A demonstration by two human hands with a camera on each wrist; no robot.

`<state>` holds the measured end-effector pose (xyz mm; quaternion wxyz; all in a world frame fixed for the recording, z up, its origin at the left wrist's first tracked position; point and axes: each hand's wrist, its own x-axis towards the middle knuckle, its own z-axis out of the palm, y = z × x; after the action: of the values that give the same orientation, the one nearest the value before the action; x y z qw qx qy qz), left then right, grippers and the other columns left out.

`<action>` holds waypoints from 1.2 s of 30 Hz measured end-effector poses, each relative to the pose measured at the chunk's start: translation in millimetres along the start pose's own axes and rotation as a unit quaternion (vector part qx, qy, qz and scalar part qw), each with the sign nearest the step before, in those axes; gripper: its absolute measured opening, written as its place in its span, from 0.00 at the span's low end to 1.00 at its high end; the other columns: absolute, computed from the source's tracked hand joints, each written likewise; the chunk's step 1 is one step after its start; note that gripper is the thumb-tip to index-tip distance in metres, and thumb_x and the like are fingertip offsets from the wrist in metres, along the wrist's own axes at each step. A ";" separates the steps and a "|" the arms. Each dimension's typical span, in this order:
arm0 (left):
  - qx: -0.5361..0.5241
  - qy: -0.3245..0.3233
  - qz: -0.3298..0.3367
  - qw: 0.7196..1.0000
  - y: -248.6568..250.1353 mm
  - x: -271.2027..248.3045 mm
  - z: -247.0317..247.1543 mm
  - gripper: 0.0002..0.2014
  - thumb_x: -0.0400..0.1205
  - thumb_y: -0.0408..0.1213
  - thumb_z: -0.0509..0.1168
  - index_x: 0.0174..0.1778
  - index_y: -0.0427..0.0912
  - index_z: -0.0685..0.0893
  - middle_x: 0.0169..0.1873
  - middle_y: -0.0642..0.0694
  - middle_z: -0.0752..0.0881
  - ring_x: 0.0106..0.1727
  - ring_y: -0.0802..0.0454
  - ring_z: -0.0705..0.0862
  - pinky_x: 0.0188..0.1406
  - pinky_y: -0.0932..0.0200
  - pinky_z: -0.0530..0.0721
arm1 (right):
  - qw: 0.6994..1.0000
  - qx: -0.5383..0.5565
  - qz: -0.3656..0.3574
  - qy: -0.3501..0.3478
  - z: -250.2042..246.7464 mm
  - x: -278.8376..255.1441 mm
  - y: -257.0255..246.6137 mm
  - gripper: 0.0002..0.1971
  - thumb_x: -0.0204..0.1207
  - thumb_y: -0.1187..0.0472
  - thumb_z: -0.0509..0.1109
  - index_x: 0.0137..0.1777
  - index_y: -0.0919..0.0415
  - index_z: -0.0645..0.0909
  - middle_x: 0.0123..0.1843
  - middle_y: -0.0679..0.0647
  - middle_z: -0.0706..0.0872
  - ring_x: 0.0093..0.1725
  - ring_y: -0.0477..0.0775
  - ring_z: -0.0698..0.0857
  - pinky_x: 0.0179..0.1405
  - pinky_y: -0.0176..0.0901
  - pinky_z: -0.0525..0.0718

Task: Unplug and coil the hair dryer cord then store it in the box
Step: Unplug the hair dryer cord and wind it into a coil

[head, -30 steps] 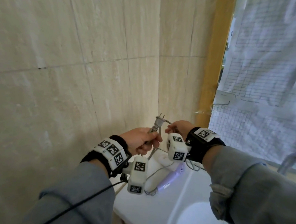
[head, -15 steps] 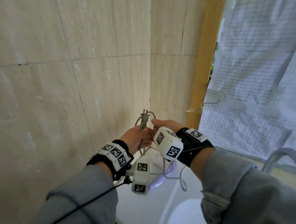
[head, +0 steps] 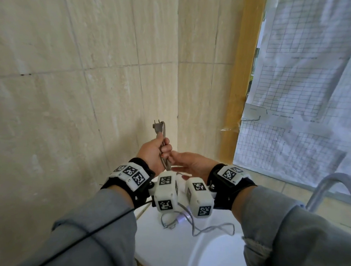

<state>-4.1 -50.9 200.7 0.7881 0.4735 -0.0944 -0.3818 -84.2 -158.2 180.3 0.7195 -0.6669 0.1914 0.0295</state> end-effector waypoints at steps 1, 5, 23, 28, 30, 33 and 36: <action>-0.007 -0.004 -0.001 1.000 2.9 -1.5 0.1 0.25 0.83 0.58 0.52 0.26 0.44 0.73 0.10 0.53 0.68 0.10 0.59 0.64 0.15 0.68 0.71 | 1.000 0.000 0.006 -0.029 0.9 -0.5 4.4 0.17 0.79 0.46 0.62 0.59 0.57 0.80 0.58 0.48 0.86 0.56 0.47 0.82 0.47 0.38 0.75; -0.018 -0.023 0.015 0.999 5.3 -2.6 -8.0 0.24 0.80 0.60 0.56 0.26 0.45 0.69 0.11 0.54 0.65 0.11 0.60 0.63 0.10 0.70 0.65 | 0.998 0.045 0.005 -0.053 2.0 3.5 16.8 0.37 0.65 0.46 0.78 0.72 0.62 0.74 0.65 0.55 0.84 0.54 0.51 0.86 0.62 0.48 0.84; -0.042 -0.136 -0.007 0.990 34.3 -27.4 -20.5 0.30 0.82 0.60 0.50 0.17 0.47 0.71 0.09 0.54 0.64 0.18 0.58 0.49 0.08 0.71 0.55 | 0.951 -0.274 0.127 -0.071 -21.4 -5.6 41.4 0.19 0.76 0.47 0.68 0.29 0.59 0.76 0.30 0.52 0.84 0.40 0.53 0.83 0.56 0.49 0.79; 0.059 -0.161 -0.018 0.985 40.3 -39.3 -25.4 0.29 0.82 0.59 0.50 0.17 0.47 0.70 0.10 0.55 0.64 0.19 0.57 0.49 0.12 0.70 0.52 | 0.898 -0.417 0.127 -0.056 -51.6 5.5 45.4 0.14 0.55 0.40 0.78 0.33 0.49 0.89 0.48 0.49 0.93 0.59 0.53 0.85 0.74 0.56 0.73; 0.088 -0.163 -0.013 0.983 44.3 -41.1 -27.1 0.28 0.81 0.58 0.50 0.17 0.47 0.70 0.10 0.56 0.64 0.18 0.57 0.49 0.12 0.71 0.52 | 0.884 -0.452 0.113 -0.021 -54.7 1.7 41.7 0.12 0.55 0.43 0.78 0.38 0.45 0.90 0.54 0.49 0.91 0.60 0.51 0.86 0.69 0.48 0.78; 0.141 -0.165 -0.016 0.976 44.1 -41.4 -28.2 0.26 0.79 0.57 0.54 0.18 0.47 0.70 0.11 0.56 0.64 0.12 0.61 0.55 0.12 0.71 0.52 | 0.915 -0.393 0.092 0.023 -52.1 0.7 31.3 0.10 0.71 0.50 0.74 0.45 0.56 0.90 0.42 0.50 0.92 0.39 0.42 0.88 0.33 0.28 0.83; 0.272 -0.145 -0.018 0.951 33.4 -38.9 -26.2 0.23 0.82 0.54 0.54 0.23 0.46 0.68 0.12 0.56 0.63 0.12 0.62 0.58 0.12 0.71 0.52 | 0.940 -0.316 0.069 0.103 -39.1 9.2 16.2 0.15 0.78 0.53 0.68 0.35 0.63 0.85 0.23 0.51 0.86 0.17 0.43 0.81 0.15 0.28 0.72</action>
<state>-0.4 2.4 222.3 0.6003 0.6111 -0.2991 -0.4204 -89.7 -196.4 160.6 0.4440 -0.8447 0.2908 0.0696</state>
